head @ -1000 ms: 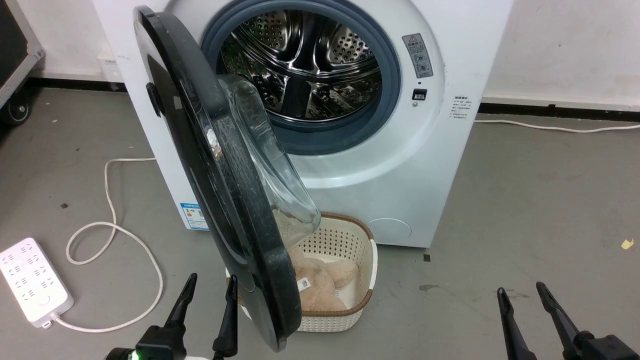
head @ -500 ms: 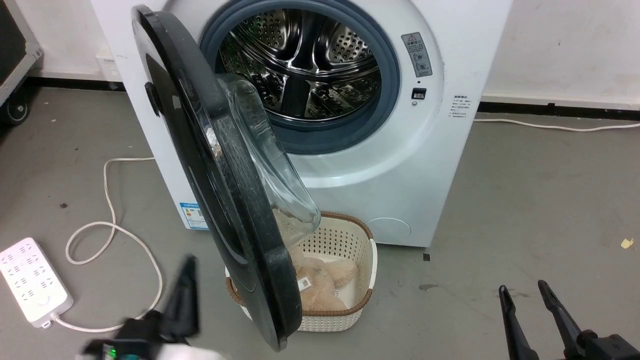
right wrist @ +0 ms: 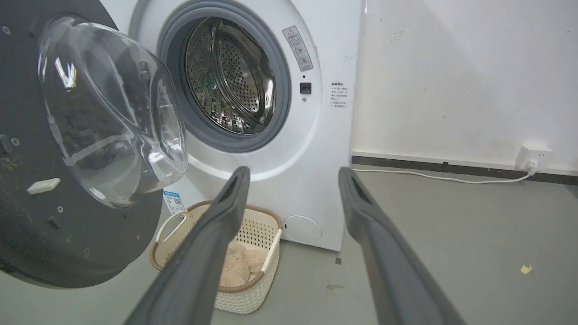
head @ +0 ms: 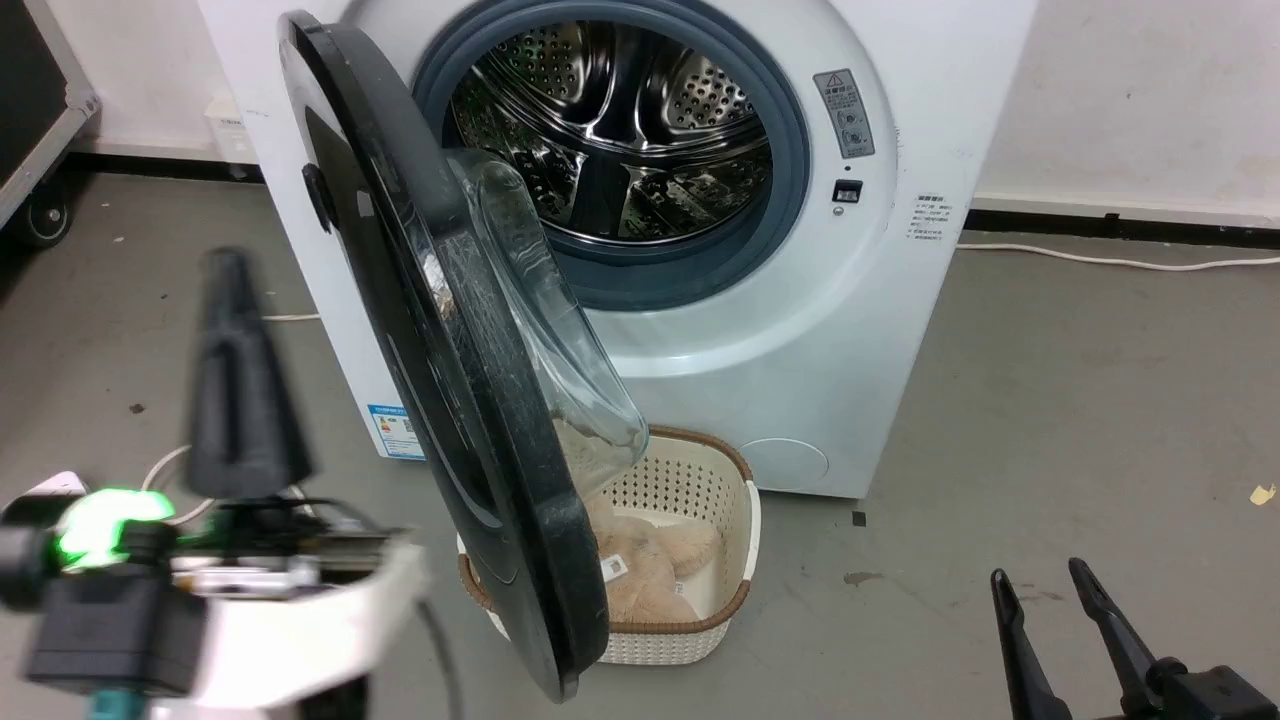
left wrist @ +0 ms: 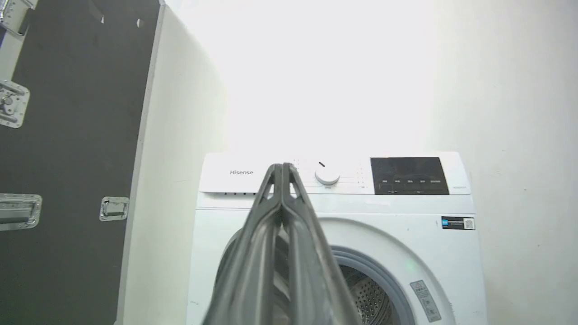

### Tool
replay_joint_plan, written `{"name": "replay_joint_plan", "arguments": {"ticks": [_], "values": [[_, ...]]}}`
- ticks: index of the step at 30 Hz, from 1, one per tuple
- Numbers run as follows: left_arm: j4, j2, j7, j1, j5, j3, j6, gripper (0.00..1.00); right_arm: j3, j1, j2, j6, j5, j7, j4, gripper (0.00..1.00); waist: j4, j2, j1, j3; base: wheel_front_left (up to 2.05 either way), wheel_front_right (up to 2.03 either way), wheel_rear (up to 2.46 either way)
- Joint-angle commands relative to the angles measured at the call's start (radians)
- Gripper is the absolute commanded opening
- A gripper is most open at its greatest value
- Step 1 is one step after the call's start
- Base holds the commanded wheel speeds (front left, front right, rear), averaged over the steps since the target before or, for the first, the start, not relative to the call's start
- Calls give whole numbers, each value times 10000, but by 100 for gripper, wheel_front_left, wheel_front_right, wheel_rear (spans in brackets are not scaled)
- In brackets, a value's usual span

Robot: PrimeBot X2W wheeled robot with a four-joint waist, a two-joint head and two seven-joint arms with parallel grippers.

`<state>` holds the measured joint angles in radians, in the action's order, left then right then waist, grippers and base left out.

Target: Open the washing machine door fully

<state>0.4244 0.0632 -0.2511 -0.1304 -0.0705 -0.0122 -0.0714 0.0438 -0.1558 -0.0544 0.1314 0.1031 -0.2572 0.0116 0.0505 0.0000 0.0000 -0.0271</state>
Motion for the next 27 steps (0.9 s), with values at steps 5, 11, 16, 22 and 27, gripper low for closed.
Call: {"name": "replay_joint_plan", "arguments": {"ticks": [5,11,16,22,27], "values": [[821,9,740,-70,814,-1611,377,0,-76,59,41,-7,-29,-45,17,100,-7,0,0,74,0,0,0],[427,-56,1069,414,1058,-3417,599,0,-84,61,41,-7,14,-45,58,100,37,0,0,213,0,0,0],[-993,-96,1440,917,547,-4269,537,0,-96,118,41,-7,11,-45,52,100,42,0,0,338,0,0,0],[-2977,-112,1558,1161,-62,-4432,344,0,-170,223,41,-7,4,-45,79,100,-14,0,0,476,0,0,0],[-4264,-118,1353,953,-432,-4153,61,0,-200,269,41,-7,-12,-45,113,100,-62,0,0,574,0,0,0]]}}
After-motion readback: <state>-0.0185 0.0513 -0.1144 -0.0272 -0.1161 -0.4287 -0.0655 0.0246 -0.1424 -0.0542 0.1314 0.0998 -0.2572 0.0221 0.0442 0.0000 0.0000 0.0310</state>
